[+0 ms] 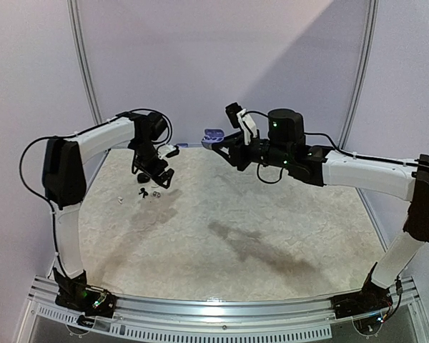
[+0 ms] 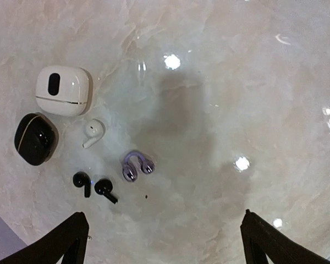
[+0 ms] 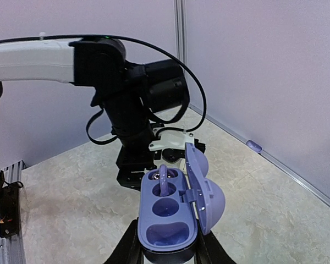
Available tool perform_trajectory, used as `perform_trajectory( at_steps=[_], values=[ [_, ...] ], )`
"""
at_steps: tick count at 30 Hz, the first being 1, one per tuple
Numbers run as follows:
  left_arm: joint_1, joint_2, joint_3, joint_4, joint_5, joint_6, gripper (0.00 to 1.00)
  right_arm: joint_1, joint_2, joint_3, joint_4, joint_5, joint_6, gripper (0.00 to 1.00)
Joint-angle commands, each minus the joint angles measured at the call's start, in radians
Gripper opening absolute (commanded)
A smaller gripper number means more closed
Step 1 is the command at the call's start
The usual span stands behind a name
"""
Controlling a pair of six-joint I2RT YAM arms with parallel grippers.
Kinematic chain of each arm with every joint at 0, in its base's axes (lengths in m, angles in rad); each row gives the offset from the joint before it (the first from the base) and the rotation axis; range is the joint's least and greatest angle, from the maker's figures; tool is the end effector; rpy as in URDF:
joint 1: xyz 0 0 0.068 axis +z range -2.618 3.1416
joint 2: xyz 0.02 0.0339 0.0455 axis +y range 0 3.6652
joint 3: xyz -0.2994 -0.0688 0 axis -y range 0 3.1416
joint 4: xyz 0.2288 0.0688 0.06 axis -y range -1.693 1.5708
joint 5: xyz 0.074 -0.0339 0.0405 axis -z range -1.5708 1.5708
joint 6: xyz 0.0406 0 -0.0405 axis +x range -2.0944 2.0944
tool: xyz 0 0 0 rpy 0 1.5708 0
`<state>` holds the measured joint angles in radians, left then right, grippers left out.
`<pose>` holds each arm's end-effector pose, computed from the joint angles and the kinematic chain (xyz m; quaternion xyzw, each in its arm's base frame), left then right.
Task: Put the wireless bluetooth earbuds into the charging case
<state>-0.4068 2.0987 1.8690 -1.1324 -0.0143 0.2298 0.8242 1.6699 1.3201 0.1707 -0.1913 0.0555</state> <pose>0.3961 -0.1700 0.2664 0.3105 0.9448 -0.0021 0.1044 0.2641 0.2968 0.3691 -0.3432 0.6853 0.3380 0.5462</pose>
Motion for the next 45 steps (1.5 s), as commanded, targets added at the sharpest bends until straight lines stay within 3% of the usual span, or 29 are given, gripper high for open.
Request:
perform_trajectory(
  at_steps=[1,3,8,15,33,45],
  values=[
    [0.043,0.112,0.084,-0.034,-0.062,-0.049,0.99,-0.001,-0.029,-0.008,-0.039,0.013,-0.020,0.00],
    [0.049,0.146,0.084,-0.003,-0.068,-0.041,0.98,-0.001,-0.027,-0.002,-0.045,0.011,-0.025,0.00],
    [0.058,0.207,0.075,0.037,-0.043,-0.051,0.81,-0.001,-0.013,0.022,-0.068,0.009,-0.021,0.00],
    [0.070,0.251,0.072,0.079,-0.012,-0.060,0.65,-0.002,-0.015,0.038,-0.085,-0.007,-0.020,0.00],
    [0.078,0.271,0.031,0.097,-0.006,-0.087,0.41,-0.002,-0.018,0.042,-0.100,-0.017,-0.008,0.00],
    [0.080,0.218,-0.022,0.098,-0.032,-0.109,0.46,0.000,-0.016,0.042,-0.101,-0.023,-0.011,0.00]
  ],
)
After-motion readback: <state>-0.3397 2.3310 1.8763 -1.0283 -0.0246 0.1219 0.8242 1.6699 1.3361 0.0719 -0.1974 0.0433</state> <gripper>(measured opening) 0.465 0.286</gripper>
